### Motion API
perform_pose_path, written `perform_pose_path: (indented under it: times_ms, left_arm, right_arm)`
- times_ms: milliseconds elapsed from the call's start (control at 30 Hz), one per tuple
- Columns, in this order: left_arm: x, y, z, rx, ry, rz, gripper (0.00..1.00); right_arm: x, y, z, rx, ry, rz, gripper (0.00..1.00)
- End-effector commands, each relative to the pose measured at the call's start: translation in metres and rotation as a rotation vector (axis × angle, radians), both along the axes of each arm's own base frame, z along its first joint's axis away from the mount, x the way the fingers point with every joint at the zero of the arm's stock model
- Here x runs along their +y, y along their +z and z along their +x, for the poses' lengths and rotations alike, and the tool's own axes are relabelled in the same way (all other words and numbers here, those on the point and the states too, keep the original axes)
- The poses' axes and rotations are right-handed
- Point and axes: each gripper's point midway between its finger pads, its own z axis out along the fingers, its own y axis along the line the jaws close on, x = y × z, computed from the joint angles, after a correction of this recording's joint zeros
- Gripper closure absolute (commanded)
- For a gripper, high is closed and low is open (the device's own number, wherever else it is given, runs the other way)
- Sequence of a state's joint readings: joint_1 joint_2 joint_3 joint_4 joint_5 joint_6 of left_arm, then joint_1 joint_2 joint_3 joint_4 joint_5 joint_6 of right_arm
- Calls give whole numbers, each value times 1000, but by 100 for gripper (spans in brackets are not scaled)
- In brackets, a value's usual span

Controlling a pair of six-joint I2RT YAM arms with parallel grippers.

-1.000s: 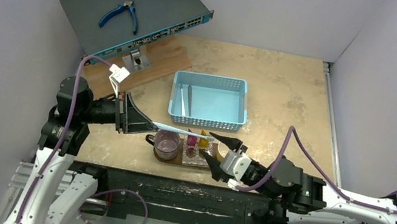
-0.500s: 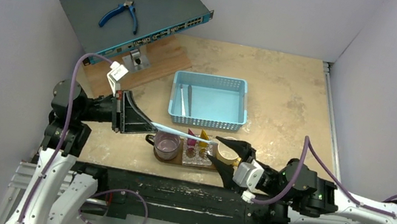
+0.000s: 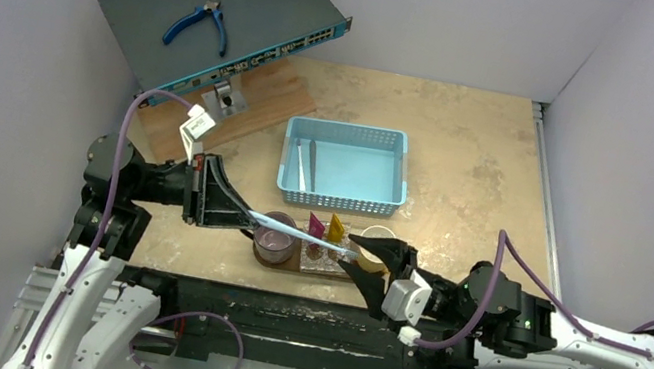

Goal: Prepare toiletry sets of a toothbrush and toothpaste on the tray

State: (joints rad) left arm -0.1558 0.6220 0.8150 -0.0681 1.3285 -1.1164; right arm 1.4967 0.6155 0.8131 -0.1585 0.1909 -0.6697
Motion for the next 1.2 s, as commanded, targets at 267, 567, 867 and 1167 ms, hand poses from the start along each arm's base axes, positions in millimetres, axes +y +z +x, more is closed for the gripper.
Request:
perform_pose_path:
  times_ms: [267,567,867,1167]
  left_arm:
    - [0,4,-9,-58,-27,-2,100]
    - [0,0,-6,-49,-18,7,100]
    - [0,-5,-2,-45,26,47,43]
    - [7,-17,8,-88,151,159,26]
  right_arm:
    - [6,16,-6,-26,43,40,74]
    - [5,17,-9,-28,59,47,100]
    - [12,12,-9,30,50,-3,100]
    - [24,7,-11,117,52,-22,100]
